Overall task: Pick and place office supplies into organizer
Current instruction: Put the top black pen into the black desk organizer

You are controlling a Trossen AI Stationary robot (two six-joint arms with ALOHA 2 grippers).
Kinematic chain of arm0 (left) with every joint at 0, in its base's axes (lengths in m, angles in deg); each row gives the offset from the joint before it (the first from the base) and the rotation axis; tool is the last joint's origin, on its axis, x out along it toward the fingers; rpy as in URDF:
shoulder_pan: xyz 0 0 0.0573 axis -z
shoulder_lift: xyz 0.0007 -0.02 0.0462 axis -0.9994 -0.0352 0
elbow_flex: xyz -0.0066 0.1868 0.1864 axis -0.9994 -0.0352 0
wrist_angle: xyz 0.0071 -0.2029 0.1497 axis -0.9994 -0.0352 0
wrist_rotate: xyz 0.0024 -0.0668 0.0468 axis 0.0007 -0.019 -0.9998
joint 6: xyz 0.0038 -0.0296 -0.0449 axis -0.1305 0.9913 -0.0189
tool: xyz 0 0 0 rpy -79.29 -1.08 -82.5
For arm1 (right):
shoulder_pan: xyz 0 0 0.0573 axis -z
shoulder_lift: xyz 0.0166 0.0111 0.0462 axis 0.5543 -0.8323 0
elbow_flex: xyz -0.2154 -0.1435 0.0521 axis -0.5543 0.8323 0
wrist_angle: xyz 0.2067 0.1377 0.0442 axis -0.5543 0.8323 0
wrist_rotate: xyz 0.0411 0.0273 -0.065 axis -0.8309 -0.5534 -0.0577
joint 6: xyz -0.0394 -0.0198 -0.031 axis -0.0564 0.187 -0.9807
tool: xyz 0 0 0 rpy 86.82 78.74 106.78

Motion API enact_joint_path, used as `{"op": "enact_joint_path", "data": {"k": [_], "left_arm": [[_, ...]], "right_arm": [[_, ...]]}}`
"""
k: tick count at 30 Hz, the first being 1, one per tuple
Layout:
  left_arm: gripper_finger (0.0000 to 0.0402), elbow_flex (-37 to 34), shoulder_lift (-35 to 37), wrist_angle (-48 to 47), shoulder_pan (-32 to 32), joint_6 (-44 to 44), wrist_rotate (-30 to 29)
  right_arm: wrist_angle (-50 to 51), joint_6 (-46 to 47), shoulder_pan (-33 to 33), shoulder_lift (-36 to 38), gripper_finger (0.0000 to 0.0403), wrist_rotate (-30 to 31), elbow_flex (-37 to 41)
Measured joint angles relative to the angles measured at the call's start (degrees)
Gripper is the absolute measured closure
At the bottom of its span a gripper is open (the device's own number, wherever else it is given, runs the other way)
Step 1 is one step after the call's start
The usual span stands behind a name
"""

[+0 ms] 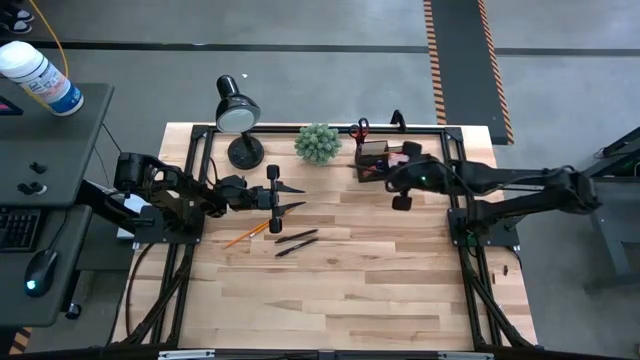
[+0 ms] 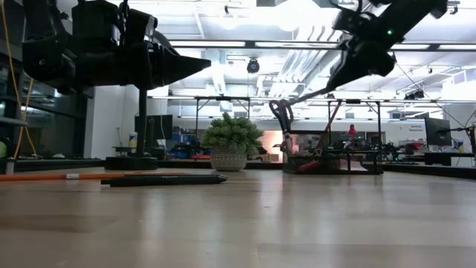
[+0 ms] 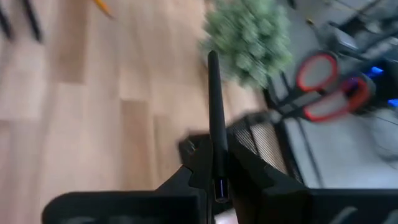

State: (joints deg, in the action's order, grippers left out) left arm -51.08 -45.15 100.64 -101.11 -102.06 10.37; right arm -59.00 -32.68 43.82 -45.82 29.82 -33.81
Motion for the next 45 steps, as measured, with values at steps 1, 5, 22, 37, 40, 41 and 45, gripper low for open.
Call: {"op": "enact_joint_path", "data": {"k": [1,5,22,37,40,41,45], "left_arm": [[0.0284,0.00,0.00,0.00,0.00,0.00,0.00],[0.0284,0.00,0.00,0.00,0.00,0.00,0.00],[0.0284,0.00,0.00,0.00,0.00,0.00,0.00],[0.0284,0.00,0.00,-0.01,0.00,0.00,-0.01],[0.0284,0.00,0.00,-0.01,0.00,0.00,-0.01],[0.0284,0.00,0.00,0.00,0.00,0.00,-0.02],[0.0284,0.00,0.00,0.00,0.00,0.00,0.00]], "right_arm": [[0.94,0.05,-0.41,0.23,0.0376,2.15,0.00],[4.40,-1.37,-1.76,0.19,0.0377,10.66,0.00],[4.67,-28.69,-11.05,-0.24,0.0374,29.82,-0.04],[4.43,-59.85,-13.41,-7.05,0.0379,43.42,-0.07],[4.38,-61.59,-12.96,-8.62,0.0379,42.73,-0.07],[4.36,-61.95,-12.65,-9.01,0.0379,42.64,-0.07],[4.23,-62.90,-10.95,-9.84,0.0375,42.04,-0.07]]}}
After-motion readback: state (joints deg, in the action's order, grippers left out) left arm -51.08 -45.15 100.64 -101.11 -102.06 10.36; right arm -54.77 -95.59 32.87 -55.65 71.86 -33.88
